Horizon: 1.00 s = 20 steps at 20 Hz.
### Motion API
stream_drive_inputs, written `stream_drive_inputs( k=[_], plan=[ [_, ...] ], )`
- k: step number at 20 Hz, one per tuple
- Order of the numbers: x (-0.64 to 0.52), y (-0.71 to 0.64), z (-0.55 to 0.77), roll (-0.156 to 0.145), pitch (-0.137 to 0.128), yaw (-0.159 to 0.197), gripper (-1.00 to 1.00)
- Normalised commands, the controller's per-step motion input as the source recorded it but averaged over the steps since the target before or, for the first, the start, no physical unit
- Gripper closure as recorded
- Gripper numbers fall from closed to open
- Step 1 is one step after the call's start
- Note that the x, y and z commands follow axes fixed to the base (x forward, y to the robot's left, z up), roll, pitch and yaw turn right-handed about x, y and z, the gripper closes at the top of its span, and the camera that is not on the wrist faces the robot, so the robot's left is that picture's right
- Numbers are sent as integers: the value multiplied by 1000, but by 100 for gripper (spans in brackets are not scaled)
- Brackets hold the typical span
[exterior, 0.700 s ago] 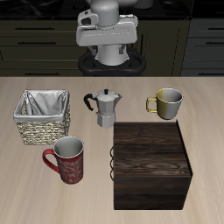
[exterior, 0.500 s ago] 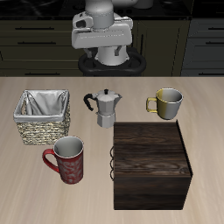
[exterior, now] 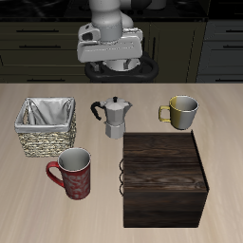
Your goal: Place the moka pot in the basket
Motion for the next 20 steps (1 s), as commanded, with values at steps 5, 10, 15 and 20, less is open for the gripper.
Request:
stream_drive_inputs(
  k=[5, 10, 15, 20],
  plan=[
    [-20, -69, -334, -3, -11, 26, -100],
    [14, -18, -284, -3, 0, 22, -100],
    [-78, 136, -179, 12, -31, 36, -100],
    [-29, 22, -199, 7, 7, -11, -100]
  ],
)
